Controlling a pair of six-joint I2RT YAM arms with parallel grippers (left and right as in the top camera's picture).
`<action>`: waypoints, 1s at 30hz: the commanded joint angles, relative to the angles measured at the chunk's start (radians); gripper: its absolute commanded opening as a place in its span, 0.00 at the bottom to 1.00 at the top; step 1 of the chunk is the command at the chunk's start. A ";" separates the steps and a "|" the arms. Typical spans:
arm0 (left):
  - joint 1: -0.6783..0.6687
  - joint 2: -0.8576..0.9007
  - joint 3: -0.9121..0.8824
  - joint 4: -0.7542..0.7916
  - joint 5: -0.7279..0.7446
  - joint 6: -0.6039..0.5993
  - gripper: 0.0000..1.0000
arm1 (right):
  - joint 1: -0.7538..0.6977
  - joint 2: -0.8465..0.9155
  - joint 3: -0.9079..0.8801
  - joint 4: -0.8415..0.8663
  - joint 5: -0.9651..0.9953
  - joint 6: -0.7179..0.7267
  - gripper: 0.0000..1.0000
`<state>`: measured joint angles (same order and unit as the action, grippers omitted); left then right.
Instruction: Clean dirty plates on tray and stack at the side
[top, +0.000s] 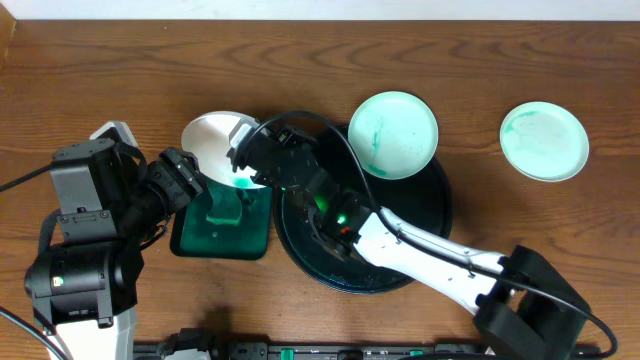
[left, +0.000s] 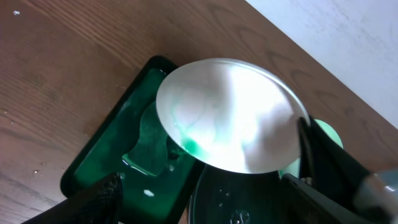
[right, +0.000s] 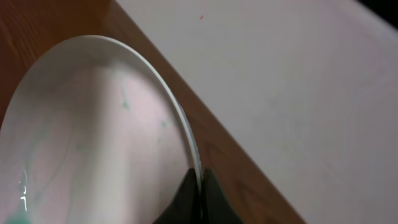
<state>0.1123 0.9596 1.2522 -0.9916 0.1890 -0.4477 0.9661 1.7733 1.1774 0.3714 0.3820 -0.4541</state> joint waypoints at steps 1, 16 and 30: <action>0.005 0.001 0.012 -0.003 0.010 0.002 0.80 | 0.018 -0.069 0.016 0.011 0.063 -0.049 0.01; 0.005 0.001 0.012 -0.003 0.010 0.002 0.80 | 0.052 -0.093 0.016 0.044 0.067 -0.143 0.01; 0.005 0.001 0.012 -0.003 0.010 0.002 0.80 | 0.081 -0.093 0.016 0.074 0.142 -0.206 0.01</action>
<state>0.1123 0.9600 1.2522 -0.9916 0.1890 -0.4477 1.0393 1.6993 1.1770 0.4328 0.4995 -0.6449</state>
